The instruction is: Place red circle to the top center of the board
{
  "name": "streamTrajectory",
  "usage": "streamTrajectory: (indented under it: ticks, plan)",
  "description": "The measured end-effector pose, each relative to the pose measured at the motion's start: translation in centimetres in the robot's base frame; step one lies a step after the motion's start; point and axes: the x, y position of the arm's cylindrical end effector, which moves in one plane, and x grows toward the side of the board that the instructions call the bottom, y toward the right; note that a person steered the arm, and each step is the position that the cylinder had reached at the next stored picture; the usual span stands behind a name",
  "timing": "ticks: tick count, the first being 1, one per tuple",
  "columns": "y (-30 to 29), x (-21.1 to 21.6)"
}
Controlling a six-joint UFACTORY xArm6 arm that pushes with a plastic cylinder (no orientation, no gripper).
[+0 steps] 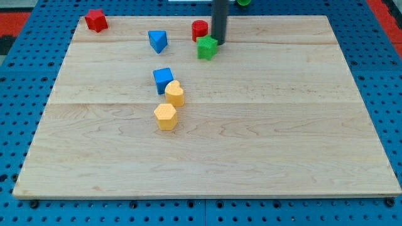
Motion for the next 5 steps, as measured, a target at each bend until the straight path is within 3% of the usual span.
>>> streamTrajectory:
  ticks: [1, 5]
  plan:
    - [-7.7, 5.4]
    - [0.0, -5.9]
